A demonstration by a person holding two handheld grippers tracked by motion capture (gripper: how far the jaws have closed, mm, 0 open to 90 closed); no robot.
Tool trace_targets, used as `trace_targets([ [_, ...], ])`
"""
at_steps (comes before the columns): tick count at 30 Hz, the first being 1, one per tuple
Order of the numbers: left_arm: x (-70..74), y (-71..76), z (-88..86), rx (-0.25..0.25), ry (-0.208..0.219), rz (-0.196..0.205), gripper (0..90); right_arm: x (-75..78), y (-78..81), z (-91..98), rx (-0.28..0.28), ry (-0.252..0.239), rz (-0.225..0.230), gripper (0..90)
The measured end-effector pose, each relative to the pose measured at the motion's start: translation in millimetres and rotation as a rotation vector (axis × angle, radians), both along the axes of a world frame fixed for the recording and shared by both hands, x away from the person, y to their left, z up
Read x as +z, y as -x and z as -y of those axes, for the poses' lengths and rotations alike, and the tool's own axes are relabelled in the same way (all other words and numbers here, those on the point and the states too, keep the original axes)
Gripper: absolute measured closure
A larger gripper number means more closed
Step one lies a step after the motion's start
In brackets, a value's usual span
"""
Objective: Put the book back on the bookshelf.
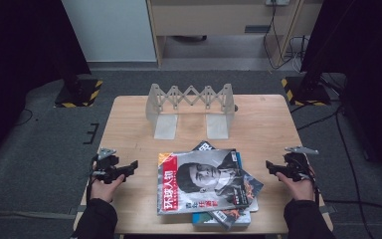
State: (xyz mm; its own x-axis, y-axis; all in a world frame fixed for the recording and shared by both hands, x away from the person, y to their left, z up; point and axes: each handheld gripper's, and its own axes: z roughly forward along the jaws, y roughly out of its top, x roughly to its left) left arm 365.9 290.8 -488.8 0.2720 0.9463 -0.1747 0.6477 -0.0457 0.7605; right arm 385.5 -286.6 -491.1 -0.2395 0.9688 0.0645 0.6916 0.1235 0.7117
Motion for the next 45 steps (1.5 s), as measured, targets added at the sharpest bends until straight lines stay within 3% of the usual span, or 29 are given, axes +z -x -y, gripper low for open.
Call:
trace_targets([
  [5, 5.6, 7.1, 8.6, -0.037, 0.033, 0.021, 15.8, 9.2, 2.1, -6.9, 0.014, -0.010, 0.020, 13.7],
  [6, 7.0, 9.1, 10.2, -0.045, 0.035, 0.023, 15.9, 16.8, 5.4, -10.1, 0.015, -0.031, 0.059, 16.2],
  [7, 8.8, 11.4, 11.9, -0.049, 0.042, 0.030, 15.9, 16.8, 5.4, -10.1, 0.015, -0.031, 0.059, 16.2],
  [8, 10.6, 13.9, 13.3, -0.054, 0.057, 0.037, 15.9, 23.1, 8.3, -12.6, 0.024, -0.057, 0.093, 16.3],
  [10, 13.5, 17.9, 16.1, -0.067, 0.078, 0.048, 15.9, 25.7, 9.4, -14.4, 0.025, -0.068, 0.098, 16.4],
  [17, 17.7, 27.0, 28.7, -0.116, 0.094, 0.058, 15.6, 39.3, 12.8, -26.2, 0.055, -0.102, 0.118, 15.5],
  [28, 15.2, 42.2, 43.4, -0.186, 0.131, 0.032, 17.1, 49.0, 16.3, -49.0, 0.114, -0.122, 0.132, 14.2],
  [36, 9.4, 45.9, 56.3, -0.235, 0.115, -0.004, 18.5, 50.1, 20.8, -74.4, 0.185, -0.114, 0.125, 12.8],
  [45, 2.7, 50.8, 70.5, -0.290, 0.119, -0.044, 19.2, 44.7, 23.8, -86.3, 0.231, -0.105, 0.122, 12.0],
])
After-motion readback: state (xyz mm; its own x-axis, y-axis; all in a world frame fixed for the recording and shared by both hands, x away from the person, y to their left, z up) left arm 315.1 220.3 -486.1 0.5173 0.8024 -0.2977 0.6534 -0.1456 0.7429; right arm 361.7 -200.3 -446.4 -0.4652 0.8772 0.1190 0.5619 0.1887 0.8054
